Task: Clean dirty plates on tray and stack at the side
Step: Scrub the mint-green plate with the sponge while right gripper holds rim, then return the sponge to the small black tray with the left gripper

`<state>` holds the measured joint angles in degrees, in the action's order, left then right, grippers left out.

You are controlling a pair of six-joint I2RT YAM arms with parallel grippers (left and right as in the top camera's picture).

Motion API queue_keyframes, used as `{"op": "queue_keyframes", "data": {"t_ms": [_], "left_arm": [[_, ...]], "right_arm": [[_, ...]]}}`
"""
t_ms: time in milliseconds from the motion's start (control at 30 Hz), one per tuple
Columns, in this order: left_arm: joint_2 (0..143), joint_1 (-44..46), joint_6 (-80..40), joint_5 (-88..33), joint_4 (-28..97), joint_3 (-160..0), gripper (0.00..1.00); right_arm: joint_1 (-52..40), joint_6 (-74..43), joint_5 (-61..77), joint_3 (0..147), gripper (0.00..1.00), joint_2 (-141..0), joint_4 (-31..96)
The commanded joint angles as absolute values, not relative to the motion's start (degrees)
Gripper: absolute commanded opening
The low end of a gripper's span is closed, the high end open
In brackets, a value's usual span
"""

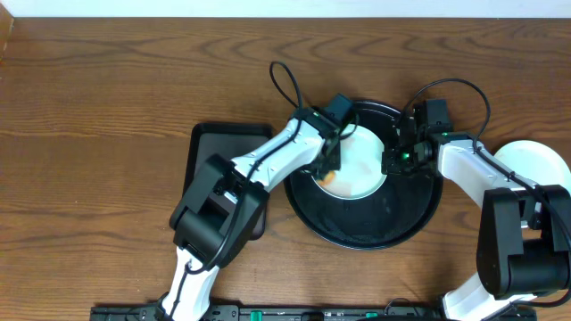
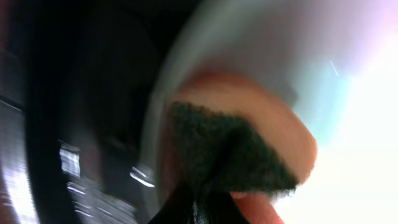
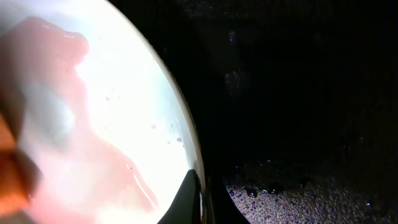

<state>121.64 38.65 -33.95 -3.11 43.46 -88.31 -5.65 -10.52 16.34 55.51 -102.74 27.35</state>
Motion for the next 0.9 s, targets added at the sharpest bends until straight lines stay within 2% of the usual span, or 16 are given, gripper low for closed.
{"op": "queue_keyframes", "data": {"t_ms": [0,100,367,533,700,867], "left_arm": [[122.21,37.08,-26.28,17.72,44.31,-91.57,0.08],[121.05,37.08,-24.6,22.65,44.36,-93.25,0.08],[110.56,35.44,-24.47,22.85,45.41,-94.11,0.07],[103.72,31.35,-24.47,18.39,51.72,-94.11,0.07],[101.95,24.16,-24.47,14.72,63.44,-93.6,0.08],[102.56,19.14,-24.47,8.99,62.59,-84.84,0.08]], "right_arm": [[-5.93,-10.68,13.72,53.63,0.01,-105.21,28.49],[-5.78,-10.68,13.54,53.63,0.01,-105.21,28.49],[-4.73,-10.66,13.58,53.63,0.01,-105.21,29.36],[-4.75,-10.02,13.76,53.63,0.01,-105.21,29.36],[-4.84,-5.89,14.09,53.6,0.01,-105.21,29.34],[-5.04,-4.6,15.64,53.6,0.01,-105.21,28.93]]}}
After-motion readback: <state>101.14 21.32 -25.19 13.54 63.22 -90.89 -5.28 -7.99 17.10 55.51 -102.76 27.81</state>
